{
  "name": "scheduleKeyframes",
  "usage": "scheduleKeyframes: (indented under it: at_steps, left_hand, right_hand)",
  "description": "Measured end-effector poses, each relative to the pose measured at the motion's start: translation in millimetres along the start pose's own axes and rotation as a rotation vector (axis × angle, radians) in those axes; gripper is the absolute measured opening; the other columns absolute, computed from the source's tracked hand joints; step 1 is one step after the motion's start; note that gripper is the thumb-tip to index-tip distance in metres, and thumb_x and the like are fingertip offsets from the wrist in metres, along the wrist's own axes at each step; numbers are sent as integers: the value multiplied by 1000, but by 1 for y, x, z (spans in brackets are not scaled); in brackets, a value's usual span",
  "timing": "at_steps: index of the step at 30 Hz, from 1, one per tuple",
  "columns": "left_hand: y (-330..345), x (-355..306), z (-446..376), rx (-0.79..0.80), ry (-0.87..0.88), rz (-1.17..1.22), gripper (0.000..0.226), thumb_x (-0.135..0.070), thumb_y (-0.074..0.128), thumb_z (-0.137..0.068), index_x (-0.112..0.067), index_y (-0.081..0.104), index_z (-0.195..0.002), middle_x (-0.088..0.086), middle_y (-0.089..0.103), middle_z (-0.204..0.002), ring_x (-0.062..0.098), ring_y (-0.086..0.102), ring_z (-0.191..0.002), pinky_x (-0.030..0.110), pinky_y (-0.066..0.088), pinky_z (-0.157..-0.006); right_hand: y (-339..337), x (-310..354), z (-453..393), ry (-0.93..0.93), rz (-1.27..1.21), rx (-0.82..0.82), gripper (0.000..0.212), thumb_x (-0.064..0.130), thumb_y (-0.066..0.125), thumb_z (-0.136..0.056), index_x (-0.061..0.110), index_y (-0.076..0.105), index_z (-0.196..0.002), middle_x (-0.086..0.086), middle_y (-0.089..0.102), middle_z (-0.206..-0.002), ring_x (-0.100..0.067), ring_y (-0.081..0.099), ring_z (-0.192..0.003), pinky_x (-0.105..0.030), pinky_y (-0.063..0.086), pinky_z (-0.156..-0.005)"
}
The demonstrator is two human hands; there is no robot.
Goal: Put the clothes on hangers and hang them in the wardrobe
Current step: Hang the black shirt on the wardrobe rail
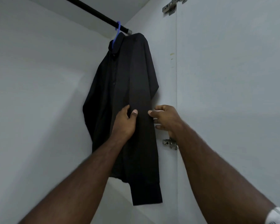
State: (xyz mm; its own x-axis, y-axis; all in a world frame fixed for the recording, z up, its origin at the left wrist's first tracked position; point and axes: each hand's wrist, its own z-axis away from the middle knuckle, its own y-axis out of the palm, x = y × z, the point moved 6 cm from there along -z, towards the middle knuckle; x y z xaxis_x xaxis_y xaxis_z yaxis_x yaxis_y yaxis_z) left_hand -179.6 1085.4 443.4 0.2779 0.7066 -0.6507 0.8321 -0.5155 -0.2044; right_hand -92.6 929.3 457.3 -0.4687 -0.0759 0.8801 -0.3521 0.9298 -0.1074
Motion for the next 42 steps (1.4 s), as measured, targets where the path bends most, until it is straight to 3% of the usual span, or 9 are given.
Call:
scheduleKeyframes:
  at_steps: [3, 10, 15, 21, 27, 30, 32, 38, 42]
  left_hand:
    - [1, -7, 22, 54, -61, 33, 52, -42, 45, -105, -24, 36, -153, 2, 45, -153, 20, 46, -137, 32, 38, -107]
    - [-1, -34, 51, 109, -19, -15, 56, -42, 49, -103, -21, 36, -154, 3, 46, -152, 18, 48, -136, 37, 39, -114]
    - [11, -54, 70, 192, -31, 36, 56, -42, 52, -102, -21, 38, -153, 0, 48, -152, 17, 49, -135, 36, 40, -113]
    - [14, -35, 97, 255, -377, 241, 53, -50, 49, -101, -25, 43, -148, 3, 53, -142, 23, 56, -121, 43, 51, -98]
    - [-8, -37, 105, 217, -371, 234, 52, -49, 48, -102, -23, 44, -147, 3, 54, -140, 22, 55, -122, 47, 48, -105]
    - [-19, -39, 110, 237, -415, 277, 50, -48, 47, -103, -21, 45, -145, 1, 55, -132, 19, 54, -112, 41, 51, -94]
    - [-23, -37, 114, 251, -462, 345, 45, -45, 47, -104, -20, 48, -141, 1, 57, -125, 18, 55, -107, 39, 50, -86]
    - [-49, -28, 121, 133, -539, 607, 21, -21, 56, -103, -14, 62, -121, 5, 68, -107, 21, 68, -99, 43, 57, -90]
    - [-72, -23, 117, 30, -490, 706, 31, -7, 67, -95, -16, 63, -124, 4, 69, -112, 20, 69, -101, 39, 60, -83]
  right_hand:
    - [2, -7, 11, -3, -7, 0, 42, 15, 80, -84, 10, 62, -122, -14, 71, -108, -19, 69, -85, -35, 62, -74]
    - [-45, 20, 41, -151, 33, -208, 19, 22, 83, -75, 24, 72, -90, 2, 75, -90, -18, 73, -87, -42, 62, -81]
    - [-77, 38, 66, -193, 40, -271, 16, 20, 82, -78, 24, 72, -90, 0, 74, -92, -17, 72, -88, -41, 61, -84]
    - [-87, 53, 92, -126, 5, -230, 14, 12, 76, -87, 16, 70, -99, -6, 72, -99, -21, 71, -92, -33, 60, -73]
    - [-76, 77, 110, -119, -11, -204, 15, 8, 75, -88, 11, 69, -101, -9, 73, -96, -19, 72, -84, -26, 60, -65]
    - [-68, 82, 114, -111, -5, -193, 15, 8, 76, -87, 11, 70, -100, -10, 73, -96, -21, 72, -84, -26, 58, -64]
    - [-64, 84, 116, -104, -5, -192, 14, 8, 77, -86, 12, 70, -98, -11, 73, -98, -22, 72, -86, -26, 57, -64]
    - [-51, 92, 126, -101, 9, -203, 14, 5, 76, -86, 11, 71, -97, -11, 73, -98, -21, 72, -85, -22, 55, -59]
    - [-48, 96, 129, -114, 40, -223, 13, 6, 76, -87, 11, 70, -98, -9, 72, -99, -22, 72, -89, -26, 60, -65]
